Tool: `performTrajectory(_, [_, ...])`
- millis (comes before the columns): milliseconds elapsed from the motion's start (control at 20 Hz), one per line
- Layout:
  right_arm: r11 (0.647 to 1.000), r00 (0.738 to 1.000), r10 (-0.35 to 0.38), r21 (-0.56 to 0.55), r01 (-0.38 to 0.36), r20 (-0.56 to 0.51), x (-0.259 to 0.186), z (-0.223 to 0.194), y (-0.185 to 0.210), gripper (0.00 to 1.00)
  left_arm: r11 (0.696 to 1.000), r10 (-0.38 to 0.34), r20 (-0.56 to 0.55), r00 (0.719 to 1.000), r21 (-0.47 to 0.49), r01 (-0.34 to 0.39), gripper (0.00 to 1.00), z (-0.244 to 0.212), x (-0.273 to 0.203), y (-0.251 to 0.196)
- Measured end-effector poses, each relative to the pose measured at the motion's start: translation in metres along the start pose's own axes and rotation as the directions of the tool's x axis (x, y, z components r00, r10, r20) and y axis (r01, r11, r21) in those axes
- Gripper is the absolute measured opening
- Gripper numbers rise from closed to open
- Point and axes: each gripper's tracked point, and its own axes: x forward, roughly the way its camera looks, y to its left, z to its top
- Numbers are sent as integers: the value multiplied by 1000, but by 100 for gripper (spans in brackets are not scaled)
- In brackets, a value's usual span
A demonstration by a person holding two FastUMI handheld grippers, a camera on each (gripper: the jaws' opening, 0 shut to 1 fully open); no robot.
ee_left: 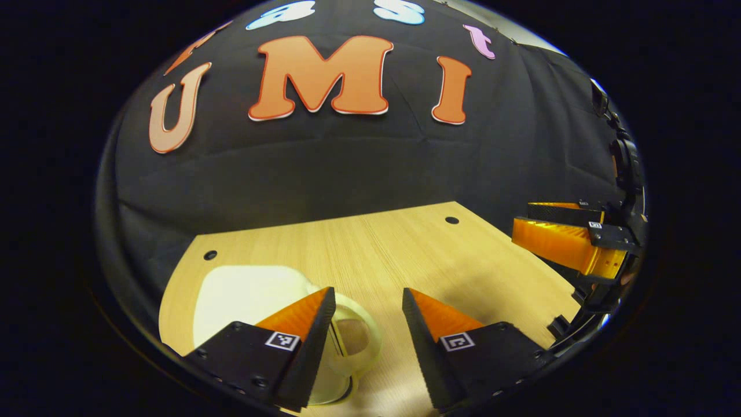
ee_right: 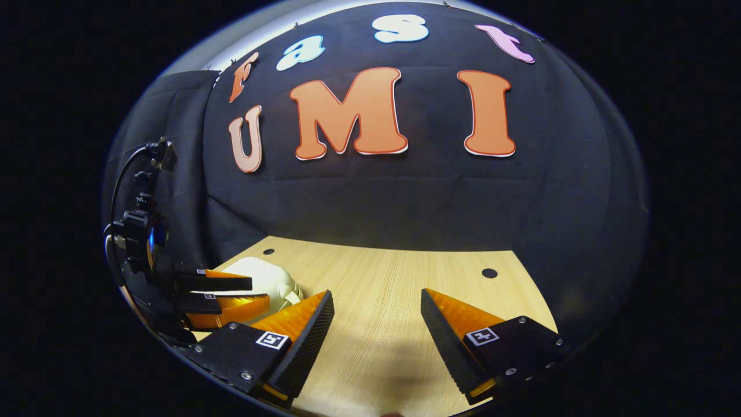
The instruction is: First open the suitcase, pack the skin care products into it, and then close the suitcase.
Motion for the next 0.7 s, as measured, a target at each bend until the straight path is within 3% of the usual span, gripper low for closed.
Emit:
performTrajectory(200, [999,996,-26,-40,29,82,-3,23,0,95,997,73,107,992,-9,-73,87,23,-6,8])
performTrajectory(300, [997,990,-37,-56,45,133,-5,38,0,95,993,121,163,979,-5,-122,88,34,-13,15])
performTrajectory(700, [991,976,-2,-130,31,216,-7,59,27,95,967,249,367,896,-53,-247,98,77,-48,16])
